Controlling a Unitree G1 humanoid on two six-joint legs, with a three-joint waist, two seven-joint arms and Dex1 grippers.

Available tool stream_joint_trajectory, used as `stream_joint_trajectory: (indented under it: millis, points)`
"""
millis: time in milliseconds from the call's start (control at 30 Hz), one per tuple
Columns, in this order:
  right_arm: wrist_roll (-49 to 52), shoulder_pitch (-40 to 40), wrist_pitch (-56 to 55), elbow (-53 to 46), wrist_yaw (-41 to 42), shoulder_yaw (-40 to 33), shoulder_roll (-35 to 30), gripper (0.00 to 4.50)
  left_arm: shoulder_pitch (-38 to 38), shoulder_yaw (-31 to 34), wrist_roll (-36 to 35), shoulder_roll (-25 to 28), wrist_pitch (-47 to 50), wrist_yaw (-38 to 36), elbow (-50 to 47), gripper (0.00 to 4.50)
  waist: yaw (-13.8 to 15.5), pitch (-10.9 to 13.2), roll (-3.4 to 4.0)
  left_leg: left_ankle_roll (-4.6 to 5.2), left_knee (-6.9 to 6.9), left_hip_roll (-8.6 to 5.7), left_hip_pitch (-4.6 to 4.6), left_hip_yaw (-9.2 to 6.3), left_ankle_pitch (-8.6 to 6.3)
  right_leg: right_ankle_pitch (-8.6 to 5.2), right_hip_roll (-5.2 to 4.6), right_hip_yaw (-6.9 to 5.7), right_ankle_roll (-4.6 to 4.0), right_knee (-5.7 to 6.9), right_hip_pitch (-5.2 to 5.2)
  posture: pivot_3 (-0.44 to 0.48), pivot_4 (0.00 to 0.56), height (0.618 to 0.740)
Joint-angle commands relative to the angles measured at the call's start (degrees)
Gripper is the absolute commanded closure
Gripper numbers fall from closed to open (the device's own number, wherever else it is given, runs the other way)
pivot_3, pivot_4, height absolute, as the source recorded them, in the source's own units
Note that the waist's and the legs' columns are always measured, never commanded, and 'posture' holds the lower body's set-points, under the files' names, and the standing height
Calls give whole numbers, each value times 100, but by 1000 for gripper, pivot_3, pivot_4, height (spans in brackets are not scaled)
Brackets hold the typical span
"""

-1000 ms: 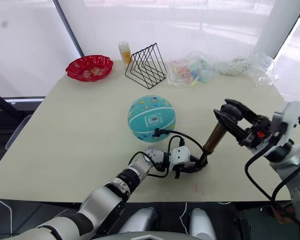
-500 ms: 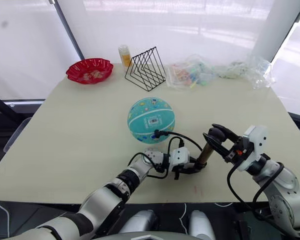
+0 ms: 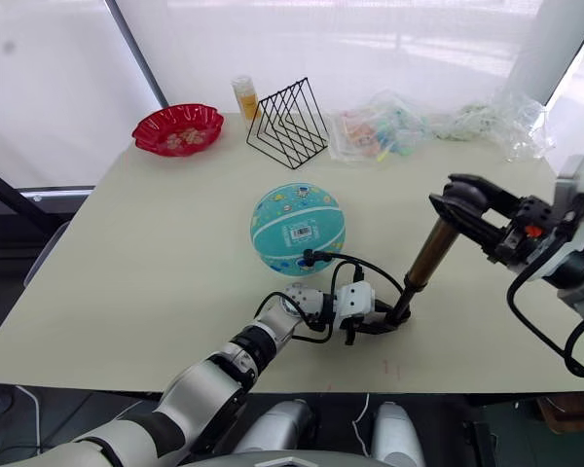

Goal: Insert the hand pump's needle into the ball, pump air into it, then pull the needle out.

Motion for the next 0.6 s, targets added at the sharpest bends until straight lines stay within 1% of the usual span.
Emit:
stream_joint_trajectory:
  millis: [33, 100, 167, 200, 267, 300, 367, 400, 467, 533, 600]
  points:
    - [94, 102, -204, -421, -285, -388, 155, 2868, 329, -404, 575, 175, 304, -28, 575, 3465, 9, 1, -3, 0, 0, 0, -2, -1, 0, 0, 0, -2, 0, 0, -1, 0, 150, 740]
    - [-30, 245, -190, -476, -282, -306, 218, 2868, 328, -404, 572, 177, 304, -33, 575, 3465, 7, 1, -3, 0, 0, 1, 0, -2, 0, 0, 1, -1, 0, 0, -1, 0, 150, 740]
    - [-734, 914, -412, -394, -101, 317, 655, 2868, 330, -408, 572, 178, 307, -37, 574, 3465, 9, -9, -21, 0, -1, 1, 4, -1, 0, 0, 1, -1, 0, 0, 0, 0, 150, 740]
    - [-1180, 1267, -581, -286, 66, 659, 794, 2868, 332, -412, 574, 179, 307, -37, 571, 3465, 9, -30, -44, -1, -3, 4, 10, -4, 0, -1, 6, -5, 0, 0, 2, 0, 150, 740]
    - [-1755, 1646, -891, -95, 309, 1080, 976, 2868, 334, -414, 582, 180, 306, -34, 565, 3465, -7, -82, -72, -3, -15, 8, 28, -9, -1, -5, 11, -8, -4, 0, 11, 0, 150, 740]
    - [-2122, 1807, -1119, 124, 426, 1443, 1106, 2868, 336, -413, 588, 182, 305, -34, 563, 3465, -40, -102, -84, -6, -16, 9, 40, -9, -4, -8, 13, -9, -4, 0, 23, 0, 150, 740]
    - [-2737, 1948, -1493, 515, 609, 2063, 1284, 2868, 318, -408, 599, 187, 303, -28, 576, 3465, -77, -127, -108, -7, -15, 10, 50, -8, -5, -19, 14, -9, 15, 1, 30, 0, 150, 740]
    - [-2928, 1944, -1641, 725, 647, 2290, 1428, 2868, 311, -404, 602, 189, 303, -20, 579, 3465, -86, -135, -110, -8, -15, 10, 53, -8, -5, -21, 15, -8, 18, 1, 31, 0, 150, 740]
    - [-3482, 1888, -1872, 1243, 731, 2774, 1509, 2868, 311, -402, 610, 191, 301, -14, 581, 3465, -85, -143, -126, -9, -19, 14, 82, -14, -6, -22, 18, -15, 19, 1, 46, 0, 150, 740]
    - [-3741, 1832, -1987, 1601, 696, 2947, 1604, 2868, 318, -404, 610, 191, 301, -15, 575, 3465, -80, -146, -129, -33, -30, 18, 117, -17, -20, -26, 20, -14, 18, 1, 74, 0, 150, 740]
    - [-3934, 1809, -2040, 1803, 703, 3056, 1602, 2868, 322, -407, 611, 191, 303, -14, 565, 3465, -76, -155, -126, -39, -34, 19, 131, -20, -24, -31, 20, -16, 14, 1, 88, 0, 150, 740]
